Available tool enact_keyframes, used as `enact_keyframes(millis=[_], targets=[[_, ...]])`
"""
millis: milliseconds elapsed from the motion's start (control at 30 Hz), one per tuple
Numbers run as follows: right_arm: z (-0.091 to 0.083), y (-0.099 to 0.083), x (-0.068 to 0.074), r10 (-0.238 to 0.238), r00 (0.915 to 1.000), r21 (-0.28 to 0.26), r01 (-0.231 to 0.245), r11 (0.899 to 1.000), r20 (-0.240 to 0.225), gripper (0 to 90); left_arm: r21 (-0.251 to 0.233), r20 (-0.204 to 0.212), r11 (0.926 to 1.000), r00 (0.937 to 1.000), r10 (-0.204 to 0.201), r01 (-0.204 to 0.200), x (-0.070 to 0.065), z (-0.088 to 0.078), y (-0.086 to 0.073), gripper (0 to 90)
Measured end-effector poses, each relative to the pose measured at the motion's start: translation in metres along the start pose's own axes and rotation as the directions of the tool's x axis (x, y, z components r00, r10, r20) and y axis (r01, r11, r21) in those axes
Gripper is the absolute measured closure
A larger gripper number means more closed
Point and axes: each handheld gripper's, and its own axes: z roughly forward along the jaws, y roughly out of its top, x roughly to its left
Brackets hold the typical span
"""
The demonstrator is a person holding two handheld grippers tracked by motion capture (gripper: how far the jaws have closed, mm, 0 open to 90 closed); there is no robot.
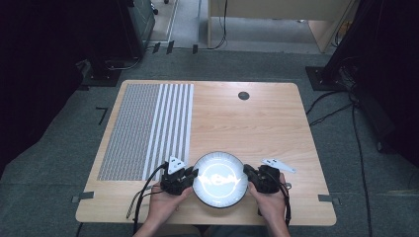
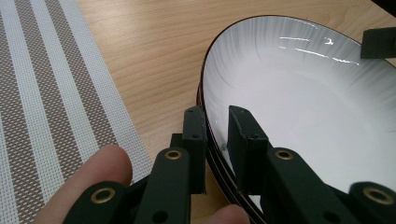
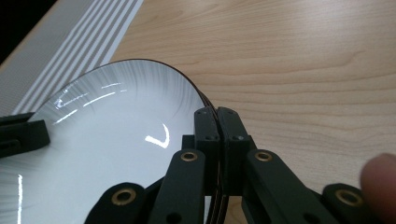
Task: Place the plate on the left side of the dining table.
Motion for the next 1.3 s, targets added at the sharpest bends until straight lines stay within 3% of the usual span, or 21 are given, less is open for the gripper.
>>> enact_keyframes(millis=[33,133,300,667,733,833,900,967,1067,1167,1233,1300], targets=[[0.0,0.0,-0.004,0.045,0.9986,0.001,-0.045,0.999,-0.027,89.3,-0.001,0.002,1.0,1.0,0.0,0.0,0.0,0.0,0.0,77.9],[-0.001,0.001,-0.008,0.082,0.9954,0.007,-0.081,0.997,-0.049,89.5,-0.002,0.002,1.0,1.0,0.006,-0.006,0.0,0.0,0.0,77.7],[-0.005,0.003,-0.007,0.074,0.9962,-0.01,-0.075,0.997,-0.046,89.7,-0.008,0.03,0.9999,0.9995,0.014,-0.014,0.001,-0.002,0.002,73.3],[-0.012,0.006,-0.008,0.073,0.9963,-0.034,-0.075,0.997,-0.045,90.0,-0.008,0.035,0.9996,0.999,0.029,-0.029,0.001,-0.006,0.005,73.8],[-0.016,0.009,-0.009,0.086,0.9939,-0.048,-0.089,0.995,-0.068,90.0,-0.009,0.031,0.9995,0.999,0.031,-0.031,0.001,-0.006,0.006,73.2],[-0.023,0.012,-0.006,0.023,0.998,-0.06,-0.026,0.998,-0.059,90.0,0.003,0.032,0.9995,0.999,0.03,-0.03,0.002,-0.004,0.007,73.6],[-0.023,0.011,-0.007,0.035,0.998,-0.063,-0.038,0.997,-0.053,90.0,0.01,0.02,0.9992,0.9991,0.038,-0.038,0.001,-0.002,0.006,73.9],[-0.02,0.009,-0.011,0.07,0.9961,-0.043,-0.073,0.996,-0.053,90.0,0.012,0.015,0.999,0.999,0.043,-0.043,0.001,-0.002,0.006,74.1],[-0.012,0.005,-0.017,0.066,0.9952,0.035,-0.063,0.997,-0.073,87.9,0.017,0.023,0.999,0.9989,0.041,-0.041,0.002,-0.002,0.007,74.4],[-0.012,0.006,-0.02,0.087,0.9905,0.054,-0.081,0.995,-0.107,87.2,0.029,0.033,0.9988,0.9987,0.04,-0.041,0.003,-0.003,0.007,74.4],[-0.013,0.006,-0.018,0.074,0.9902,0.07,-0.066,0.995,-0.118,86.3,0.045,0.039,0.9982,0.9985,0.038,-0.04,0.004,-0.002,0.007,74.2],[-0.013,0.006,-0.016,0.042,0.9933,0.126,-0.029,0.992,-0.108,86.0,0.061,0.044,0.9973,0.9983,0.039,-0.041,0.004,0.0,0.005,74.0]])
